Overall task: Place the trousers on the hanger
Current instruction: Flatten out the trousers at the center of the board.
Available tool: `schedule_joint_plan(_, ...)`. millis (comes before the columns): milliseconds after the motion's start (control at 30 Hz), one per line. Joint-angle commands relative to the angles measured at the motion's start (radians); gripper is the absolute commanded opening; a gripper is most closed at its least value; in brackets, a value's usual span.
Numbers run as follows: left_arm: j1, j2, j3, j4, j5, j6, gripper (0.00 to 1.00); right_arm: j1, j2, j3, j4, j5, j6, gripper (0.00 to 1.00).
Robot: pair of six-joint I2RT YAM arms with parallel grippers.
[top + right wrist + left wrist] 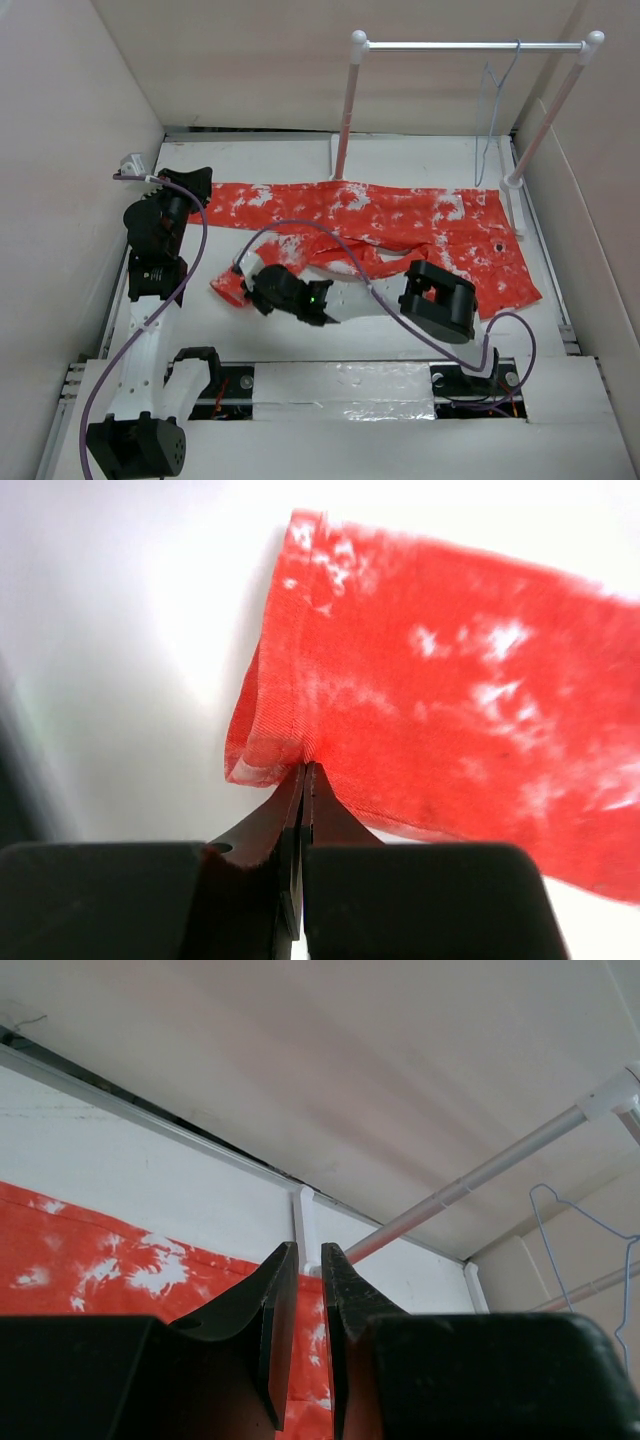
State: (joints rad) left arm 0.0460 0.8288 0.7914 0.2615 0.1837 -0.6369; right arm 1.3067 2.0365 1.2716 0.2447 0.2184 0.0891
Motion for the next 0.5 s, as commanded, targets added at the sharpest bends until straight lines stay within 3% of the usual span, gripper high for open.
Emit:
schedule_joint_plan(0,0.003,-0.022,0.008,0.038,-0.01,0.005,0.14,-0.11,0.007,0.16,0.125,-0.078,0.066,0.0)
schedule_joint_plan(133,0.003,-0.023,0.012,0.013,-0.047,0.011,0.14,-0.184,0.074,0.358,0.038,-0.18,0.15,0.0)
schedule_joint_plan(233,0.003,-0.036,0.025,-0.025,-0.102,0.025,0.14,-0.195,0.05,0.35,0.04,-0.211,0.167,0.0)
schedule_joint_plan(300,0.003,-0.049,0.029,-0.05,-0.148,0.028,0.14,-0.195,-0.06,0.29,0.062,-0.205,0.155,0.0)
schedule_joint_plan(467,0.003,-0.08,0.012,-0.054,-0.211,0.003,0.14,-0.1,-0.359,0.145,-0.096,-0.116,0.022,0.0)
